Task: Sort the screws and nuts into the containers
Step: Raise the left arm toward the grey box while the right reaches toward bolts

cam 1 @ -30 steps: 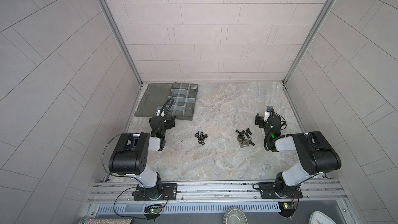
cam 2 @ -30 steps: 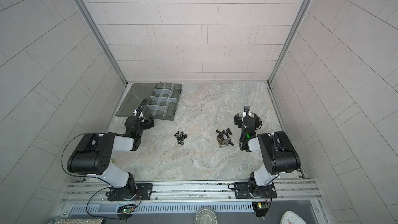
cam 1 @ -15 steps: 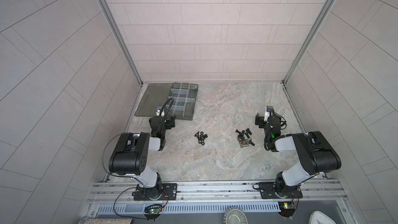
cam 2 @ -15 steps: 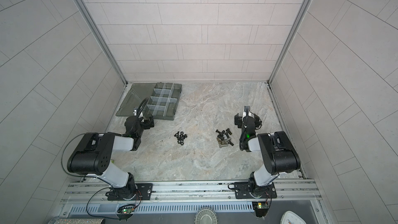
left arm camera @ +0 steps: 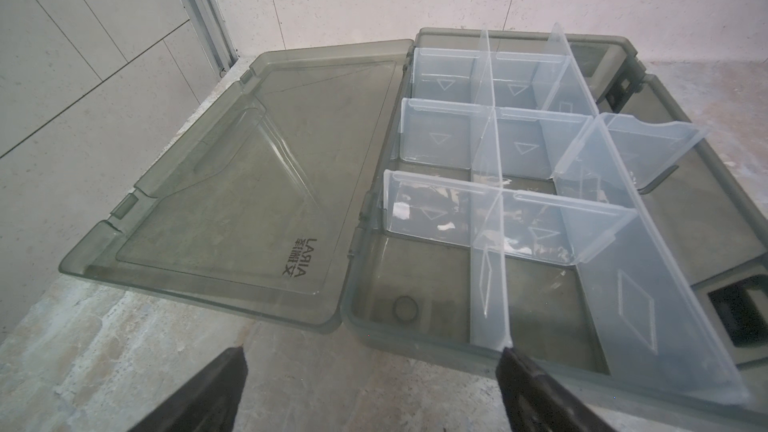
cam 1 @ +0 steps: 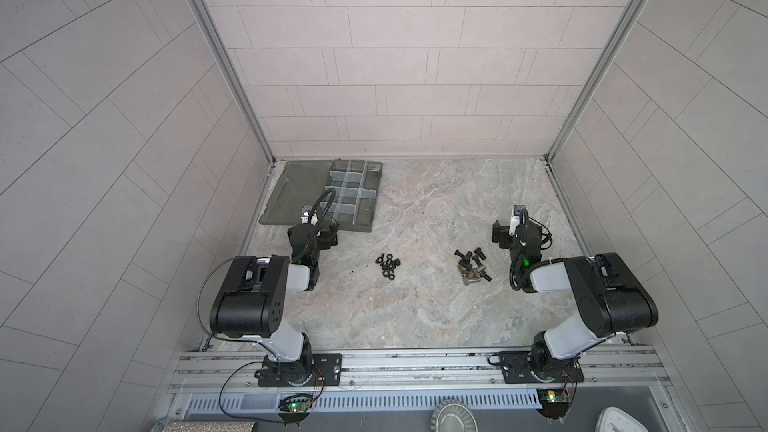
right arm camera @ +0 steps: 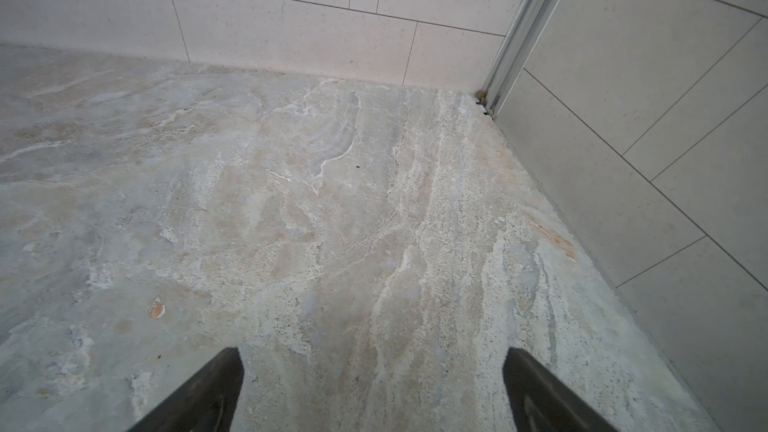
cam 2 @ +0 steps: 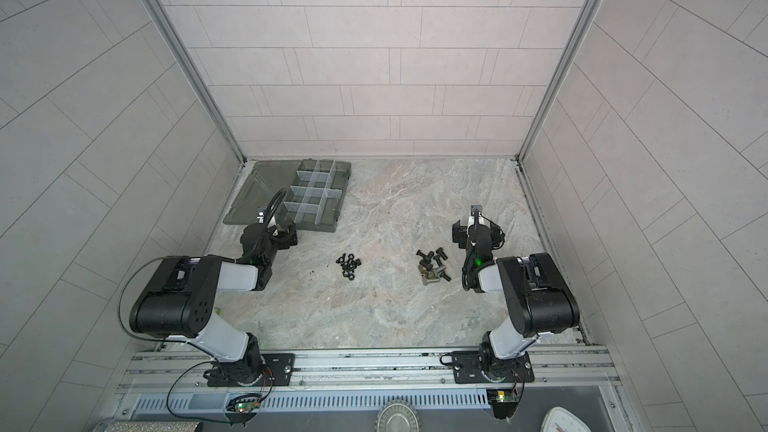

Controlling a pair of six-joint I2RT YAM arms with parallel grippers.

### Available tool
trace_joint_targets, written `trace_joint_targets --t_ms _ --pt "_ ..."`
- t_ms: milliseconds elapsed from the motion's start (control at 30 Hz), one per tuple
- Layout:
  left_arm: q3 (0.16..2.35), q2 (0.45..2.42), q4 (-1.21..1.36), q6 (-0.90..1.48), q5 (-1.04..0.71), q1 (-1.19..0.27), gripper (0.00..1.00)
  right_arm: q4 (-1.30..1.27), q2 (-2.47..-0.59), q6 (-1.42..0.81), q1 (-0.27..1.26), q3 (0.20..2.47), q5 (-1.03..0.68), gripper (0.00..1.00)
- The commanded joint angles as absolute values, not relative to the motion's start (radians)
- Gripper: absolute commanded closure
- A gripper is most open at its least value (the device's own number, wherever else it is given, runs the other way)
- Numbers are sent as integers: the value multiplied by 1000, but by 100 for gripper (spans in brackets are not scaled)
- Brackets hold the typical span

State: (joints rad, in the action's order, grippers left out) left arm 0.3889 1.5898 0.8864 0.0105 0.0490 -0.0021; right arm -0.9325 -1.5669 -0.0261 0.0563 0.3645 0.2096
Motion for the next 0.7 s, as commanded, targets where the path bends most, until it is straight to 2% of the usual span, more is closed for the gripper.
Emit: trace_joint_targets --t_ms 0,67,167,300,367,567,667 --pt "398 1585 915 17 48 -1 1 -949 -1565 -17 55 365 202 1" --pt "401 1574 907 18 59 -3 1 -956 -1543 -16 68 360 264 1" --pt "495 1517 691 24 63 -1 0 -808 -1435 -16 74 392 294 1" --pt "630 1503 452 5 19 -1 0 -446 -1304 -86 80 524 385 1" --pt "675 1500 385 5 26 -2 0 -307 -1306 -126 81 605 411 1" --pt "808 1449 270 -9 55 -1 0 -264 -1295 -138 187 664 530 1" --pt "960 1484 93 -10 30 -2 0 -155 -1261 -203 236 703 538 1"
